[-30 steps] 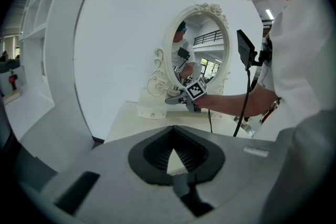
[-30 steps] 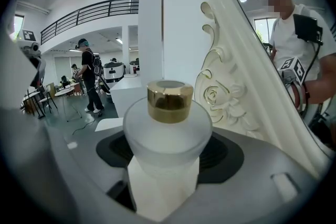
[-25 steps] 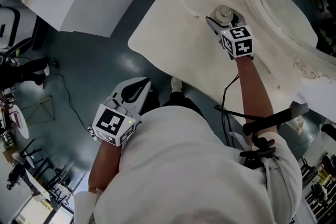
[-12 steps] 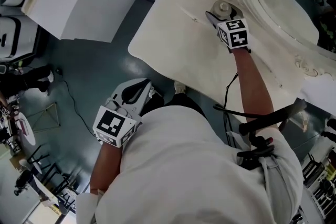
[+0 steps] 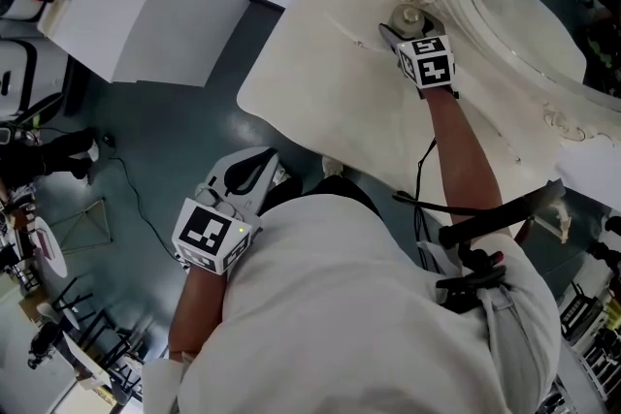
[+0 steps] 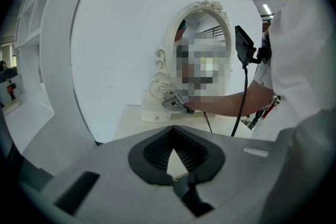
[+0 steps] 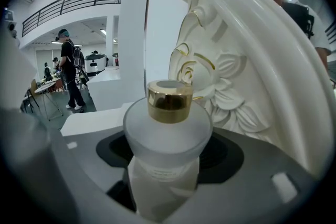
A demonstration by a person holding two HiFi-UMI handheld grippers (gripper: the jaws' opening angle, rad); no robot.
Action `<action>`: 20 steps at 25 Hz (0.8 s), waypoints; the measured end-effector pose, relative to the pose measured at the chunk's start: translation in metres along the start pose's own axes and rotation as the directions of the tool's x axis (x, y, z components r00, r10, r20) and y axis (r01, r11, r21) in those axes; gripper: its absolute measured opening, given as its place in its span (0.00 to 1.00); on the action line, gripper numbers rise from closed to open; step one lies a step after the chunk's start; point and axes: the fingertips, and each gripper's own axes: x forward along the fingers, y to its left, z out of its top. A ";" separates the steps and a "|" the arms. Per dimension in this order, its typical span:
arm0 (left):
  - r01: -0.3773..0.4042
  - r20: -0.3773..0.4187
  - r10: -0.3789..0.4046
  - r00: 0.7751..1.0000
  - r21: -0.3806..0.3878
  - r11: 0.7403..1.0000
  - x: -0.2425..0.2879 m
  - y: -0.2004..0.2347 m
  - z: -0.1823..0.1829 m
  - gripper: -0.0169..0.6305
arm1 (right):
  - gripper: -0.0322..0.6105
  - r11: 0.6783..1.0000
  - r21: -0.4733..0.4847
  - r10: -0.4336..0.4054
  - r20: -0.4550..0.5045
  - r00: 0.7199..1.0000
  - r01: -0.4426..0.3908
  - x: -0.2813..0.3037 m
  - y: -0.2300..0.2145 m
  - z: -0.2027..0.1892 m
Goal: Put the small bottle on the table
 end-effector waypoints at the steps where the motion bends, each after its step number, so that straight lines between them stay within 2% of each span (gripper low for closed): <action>1: -0.001 -0.001 0.001 1.000 0.001 1.000 0.000 0.002 0.000 0.03 | 0.58 1.000 0.000 -0.004 0.000 1.000 0.004 0.001 0.000 -0.001; 20: 0.004 0.001 -0.005 1.000 0.009 1.000 0.000 0.009 0.004 0.03 | 0.59 1.000 0.008 -0.021 0.009 1.000 0.021 0.004 -0.005 -0.002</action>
